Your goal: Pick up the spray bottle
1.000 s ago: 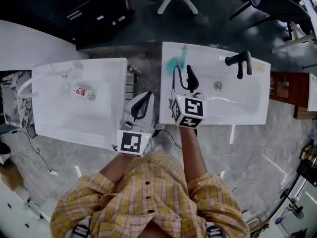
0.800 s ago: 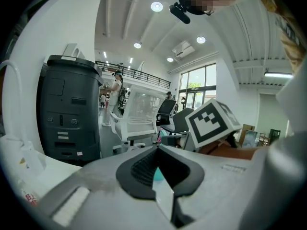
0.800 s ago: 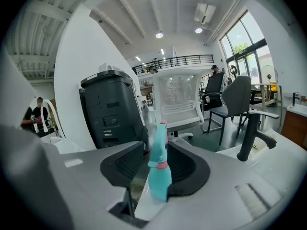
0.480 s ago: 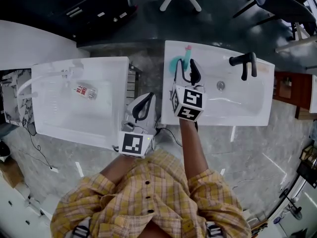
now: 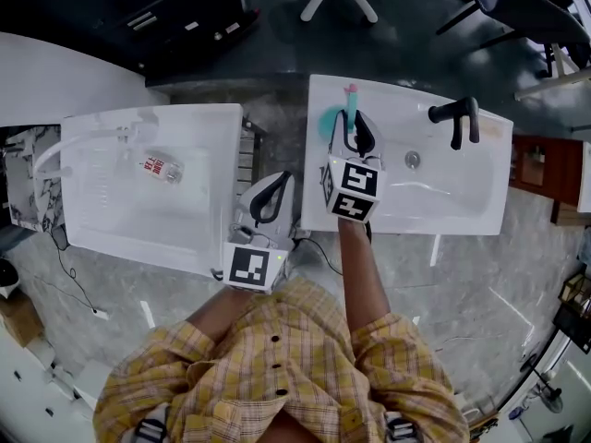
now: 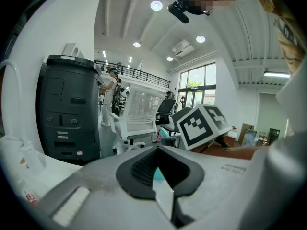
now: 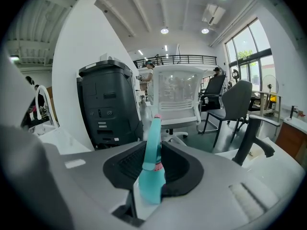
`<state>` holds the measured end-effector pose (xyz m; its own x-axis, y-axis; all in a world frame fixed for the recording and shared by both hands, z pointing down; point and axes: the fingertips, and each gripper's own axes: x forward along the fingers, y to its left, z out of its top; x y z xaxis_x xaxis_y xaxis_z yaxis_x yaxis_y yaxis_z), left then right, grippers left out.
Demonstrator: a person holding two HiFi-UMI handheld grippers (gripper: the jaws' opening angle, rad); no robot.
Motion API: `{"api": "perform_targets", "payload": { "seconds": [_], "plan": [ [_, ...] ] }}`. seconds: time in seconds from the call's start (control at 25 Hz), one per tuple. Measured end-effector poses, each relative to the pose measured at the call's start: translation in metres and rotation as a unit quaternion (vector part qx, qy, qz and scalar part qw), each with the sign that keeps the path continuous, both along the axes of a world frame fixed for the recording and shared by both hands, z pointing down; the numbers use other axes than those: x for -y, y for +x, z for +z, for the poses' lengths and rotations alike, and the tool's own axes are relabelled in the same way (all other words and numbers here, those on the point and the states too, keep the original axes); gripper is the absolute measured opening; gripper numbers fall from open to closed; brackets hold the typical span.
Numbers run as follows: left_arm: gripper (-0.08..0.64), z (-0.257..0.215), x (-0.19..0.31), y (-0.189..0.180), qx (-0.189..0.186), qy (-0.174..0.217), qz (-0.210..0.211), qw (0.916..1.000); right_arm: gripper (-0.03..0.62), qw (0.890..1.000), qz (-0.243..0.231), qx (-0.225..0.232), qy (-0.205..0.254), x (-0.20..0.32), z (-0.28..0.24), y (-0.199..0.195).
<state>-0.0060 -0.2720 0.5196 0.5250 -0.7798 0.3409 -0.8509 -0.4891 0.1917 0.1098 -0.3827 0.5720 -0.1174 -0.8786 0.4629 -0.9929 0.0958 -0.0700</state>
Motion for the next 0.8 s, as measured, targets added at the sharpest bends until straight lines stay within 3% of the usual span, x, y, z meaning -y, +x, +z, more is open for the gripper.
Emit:
{"api": "perform_targets", "payload": {
  "seconds": [0.8],
  "plan": [
    [0.000,-0.038,-0.039,0.003,-0.008,0.038,0.001,0.9993,0.089,0.999,-0.003,0.033,0.038,-0.045,-0.055,0.012]
  ]
}}
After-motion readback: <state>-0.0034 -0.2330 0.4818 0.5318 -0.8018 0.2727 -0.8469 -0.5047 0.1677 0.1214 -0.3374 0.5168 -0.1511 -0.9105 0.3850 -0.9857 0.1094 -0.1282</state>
